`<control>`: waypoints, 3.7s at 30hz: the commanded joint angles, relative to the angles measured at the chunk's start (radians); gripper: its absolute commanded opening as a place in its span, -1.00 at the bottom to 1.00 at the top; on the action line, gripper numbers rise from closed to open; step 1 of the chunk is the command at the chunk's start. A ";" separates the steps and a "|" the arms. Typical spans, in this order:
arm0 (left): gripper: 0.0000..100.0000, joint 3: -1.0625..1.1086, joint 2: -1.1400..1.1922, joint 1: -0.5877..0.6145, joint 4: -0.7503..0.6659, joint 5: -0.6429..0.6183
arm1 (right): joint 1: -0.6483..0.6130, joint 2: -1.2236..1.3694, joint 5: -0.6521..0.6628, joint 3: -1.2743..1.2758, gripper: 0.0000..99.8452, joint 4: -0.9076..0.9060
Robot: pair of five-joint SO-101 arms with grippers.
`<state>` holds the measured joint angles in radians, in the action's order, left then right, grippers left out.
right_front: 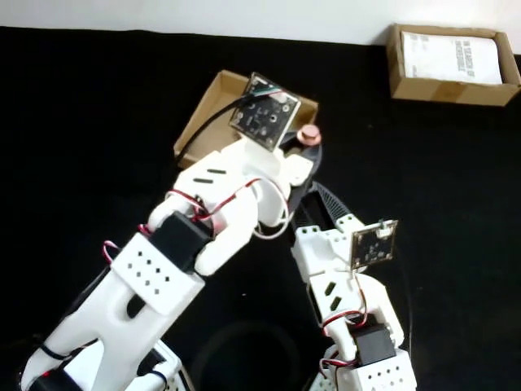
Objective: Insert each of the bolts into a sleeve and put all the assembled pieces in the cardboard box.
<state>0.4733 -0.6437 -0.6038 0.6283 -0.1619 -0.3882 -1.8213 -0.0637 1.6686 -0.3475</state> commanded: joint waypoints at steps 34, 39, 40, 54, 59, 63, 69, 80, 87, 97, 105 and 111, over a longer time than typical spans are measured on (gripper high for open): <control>-0.98 0.030 0.036 -0.021 -0.178 -0.006 | 0.007 -0.012 0.006 0.099 -0.99 0.025; -0.98 0.041 0.030 -0.022 -0.172 -0.006 | 0.007 -0.012 0.006 0.097 -0.99 0.027; -0.98 0.059 0.028 -0.024 -0.172 -0.006 | 0.007 -0.012 0.006 0.097 -0.99 0.027; -0.93 0.315 -0.142 -0.045 -0.043 -0.002 | 0.008 -0.012 0.006 0.094 -0.99 0.027; -0.52 0.239 -0.205 -0.045 0.252 -0.002 | 0.008 -0.012 0.008 0.094 -0.99 0.027; -0.49 0.136 -0.232 -0.044 0.410 -0.002 | 0.008 -0.012 0.008 0.094 -0.99 0.024; -0.63 -0.024 -0.332 -0.036 0.578 0.000 | 0.013 -0.010 0.002 -0.027 -0.99 -0.038; -0.98 0.093 -0.754 0.234 0.678 0.158 | 0.094 0.424 0.002 -0.568 -0.99 -0.113; -0.98 0.498 -1.138 0.536 0.671 0.238 | 0.074 0.897 0.009 -0.964 -0.99 -0.114; -0.98 0.906 -1.168 0.717 0.356 0.233 | -0.085 1.389 0.535 -1.191 -0.99 -0.174; -0.98 1.225 -1.168 0.822 0.020 0.049 | -0.085 1.689 0.806 -1.423 -0.99 -0.173; -0.98 1.222 -1.167 0.820 0.051 -0.087 | -0.081 1.899 0.861 -1.546 -0.99 -0.173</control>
<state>1.6794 -1.8082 0.2079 0.6743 -0.1895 -0.4634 0.0230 0.7541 0.2186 -0.5194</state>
